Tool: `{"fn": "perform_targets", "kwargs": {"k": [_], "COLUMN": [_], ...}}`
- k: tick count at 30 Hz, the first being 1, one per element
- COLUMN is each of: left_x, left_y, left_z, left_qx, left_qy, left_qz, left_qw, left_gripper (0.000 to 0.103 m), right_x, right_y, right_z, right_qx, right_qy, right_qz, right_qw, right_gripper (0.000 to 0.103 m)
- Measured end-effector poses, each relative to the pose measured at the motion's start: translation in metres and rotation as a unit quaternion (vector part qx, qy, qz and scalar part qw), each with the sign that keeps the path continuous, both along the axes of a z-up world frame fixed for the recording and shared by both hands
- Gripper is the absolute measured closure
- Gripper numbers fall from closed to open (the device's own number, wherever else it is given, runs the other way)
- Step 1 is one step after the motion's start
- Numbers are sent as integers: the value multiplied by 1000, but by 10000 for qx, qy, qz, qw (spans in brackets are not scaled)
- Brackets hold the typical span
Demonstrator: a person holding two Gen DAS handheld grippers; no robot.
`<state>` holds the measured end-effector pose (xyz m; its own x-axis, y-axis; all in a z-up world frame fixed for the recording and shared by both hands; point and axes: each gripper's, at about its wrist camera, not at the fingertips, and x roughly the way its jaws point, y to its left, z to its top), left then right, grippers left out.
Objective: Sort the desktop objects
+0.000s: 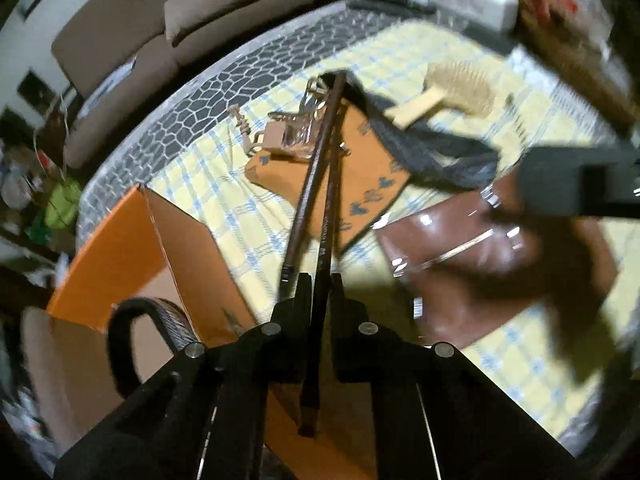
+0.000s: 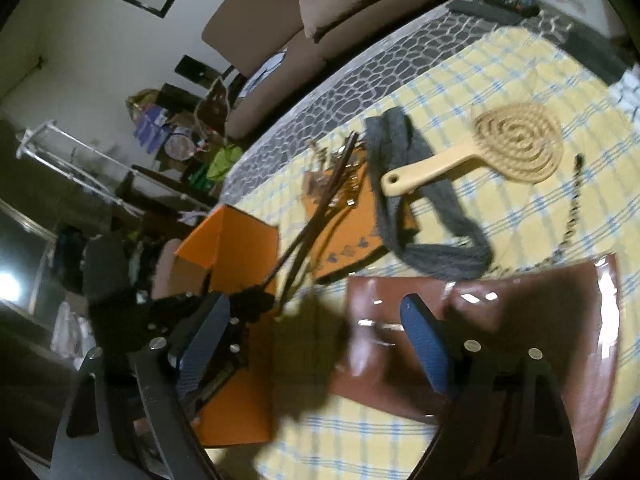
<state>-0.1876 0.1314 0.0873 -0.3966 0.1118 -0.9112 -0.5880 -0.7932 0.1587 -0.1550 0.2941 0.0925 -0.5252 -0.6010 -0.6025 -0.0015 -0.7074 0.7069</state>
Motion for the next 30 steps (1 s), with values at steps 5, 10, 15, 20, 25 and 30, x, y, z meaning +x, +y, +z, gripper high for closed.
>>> {"fn": "perform_targets", "kwargs": {"k": [5,10,15,20,25,30], "left_x": [17,43,60,70,73,70], "left_y": [-15,-26,-43,-66,-92,-125], "left_z": [19,31,33,41,58,57], "left_qx": [883,1425,1934,2411,2797,2961], "left_qy": [-306,-322,-406,-383,-235,-216], "left_qz": [131,263,480,725,844,1152], "left_qw": [9955,9889,9791,9670,9561,9479], "left_gripper": [97,97,97,97,97,97], "right_x": [-1,-3,-5,-1,4,0], "right_y": [-12,-28,-48,-67,-89,-118], "right_z": [-6,-5,-15,0,26,36], "right_qx": [-716,-942,-676,-402,-301,-349], "right_qy": [-17,-9,-181,160,692,883], "right_qz": [145,288,501,784,994,1194], "right_qw": [9973,9951,9963,9960,9922,9883], "right_gripper": [32,32,61,84,85,86]}}
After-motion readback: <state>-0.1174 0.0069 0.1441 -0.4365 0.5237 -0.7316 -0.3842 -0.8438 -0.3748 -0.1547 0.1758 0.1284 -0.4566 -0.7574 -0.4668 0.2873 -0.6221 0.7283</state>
